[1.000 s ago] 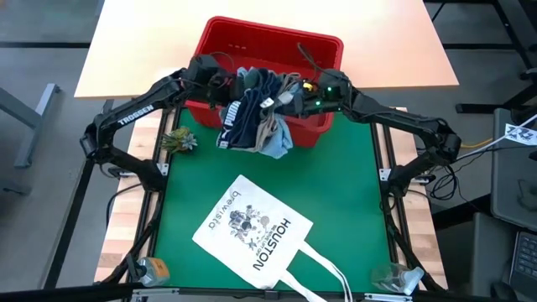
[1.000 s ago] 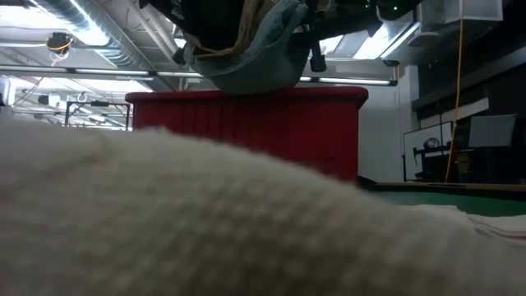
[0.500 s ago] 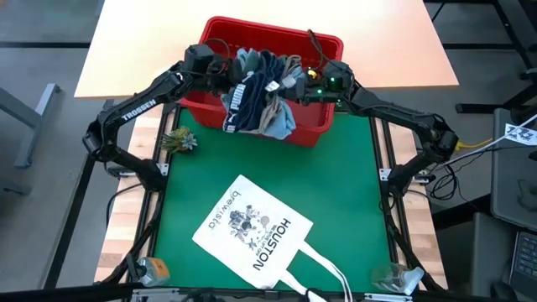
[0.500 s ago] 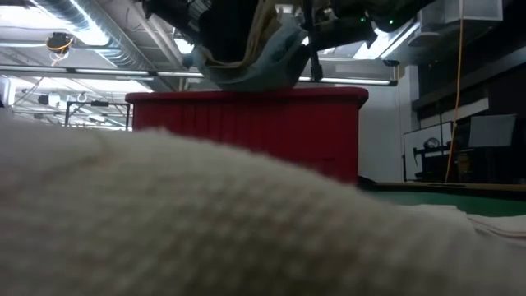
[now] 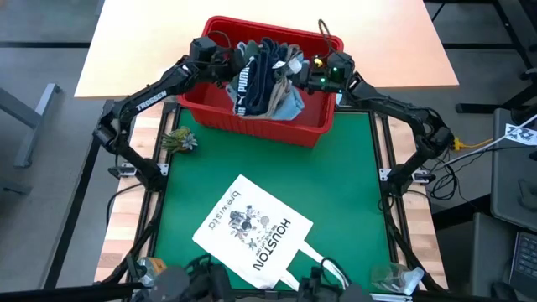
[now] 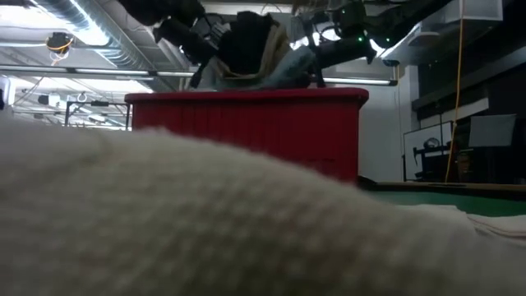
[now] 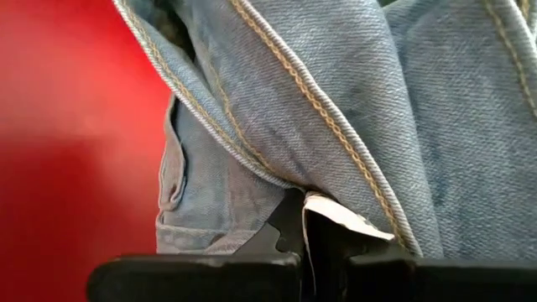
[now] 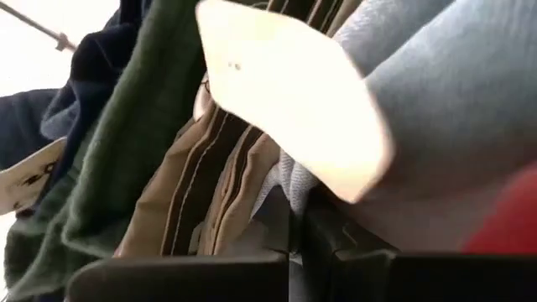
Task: Fold Laundry from Bin
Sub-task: Put the stacked clothes into the red organizer bin
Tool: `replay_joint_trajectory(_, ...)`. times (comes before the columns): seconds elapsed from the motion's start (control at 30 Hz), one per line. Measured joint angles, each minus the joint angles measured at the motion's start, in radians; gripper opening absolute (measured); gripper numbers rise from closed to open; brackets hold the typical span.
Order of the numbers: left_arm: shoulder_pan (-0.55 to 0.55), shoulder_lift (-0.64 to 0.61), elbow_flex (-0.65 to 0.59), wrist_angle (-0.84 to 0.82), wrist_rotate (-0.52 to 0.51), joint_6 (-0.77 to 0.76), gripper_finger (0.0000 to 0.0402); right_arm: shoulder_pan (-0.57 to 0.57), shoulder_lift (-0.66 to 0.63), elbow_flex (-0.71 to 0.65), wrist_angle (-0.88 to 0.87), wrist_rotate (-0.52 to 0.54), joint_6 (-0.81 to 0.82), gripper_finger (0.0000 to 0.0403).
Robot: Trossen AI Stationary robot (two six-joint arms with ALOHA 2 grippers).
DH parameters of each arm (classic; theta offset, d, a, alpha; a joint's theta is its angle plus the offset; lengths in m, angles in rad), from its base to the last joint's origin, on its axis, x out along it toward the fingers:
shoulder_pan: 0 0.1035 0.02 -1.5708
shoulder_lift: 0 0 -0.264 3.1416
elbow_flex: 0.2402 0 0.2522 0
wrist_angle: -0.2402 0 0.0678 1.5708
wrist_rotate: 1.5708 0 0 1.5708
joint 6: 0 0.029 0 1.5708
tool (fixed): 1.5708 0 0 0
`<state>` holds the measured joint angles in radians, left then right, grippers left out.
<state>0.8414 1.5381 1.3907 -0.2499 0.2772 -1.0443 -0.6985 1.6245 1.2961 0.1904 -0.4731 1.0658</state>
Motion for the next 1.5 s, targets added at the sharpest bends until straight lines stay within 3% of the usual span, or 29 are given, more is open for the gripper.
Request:
replay_joint_trajectory(0.37, 0.062, 0.158, 0.0, 0.186, 0.003, 0.011, 0.0, -0.092, 0.119, 0.0, 0.045, 0.008, -0.03, 0.0005)
replay_joint_trajectory(0.73, 0.157, 0.312, -0.001, 0.179, 0.001, 0.099, 0.0, -0.139, 0.283, 0.0, 0.046, -0.013, -0.024, 0.0005)
replay_joint_trajectory(0.93, 0.177, 0.349, -0.001, 0.179, -0.01, 0.178, 0.0, -0.146, 0.292, 0.004, 0.046, 0.013, -0.06, 0.0015)
replay_joint_trajectory(1.07, 0.176, 0.351, -0.001, 0.18, -0.051, 0.184, 0.0, -0.146, 0.293, 0.004, 0.048, 0.024, -0.061, 0.0026)
replay_joint_trajectory(1.5, 0.241, 0.349, -0.001, 0.179, -0.049, 0.225, 0.0, -0.17, 0.262, 0.0, 0.056, 0.039, -0.08, 0.0043)
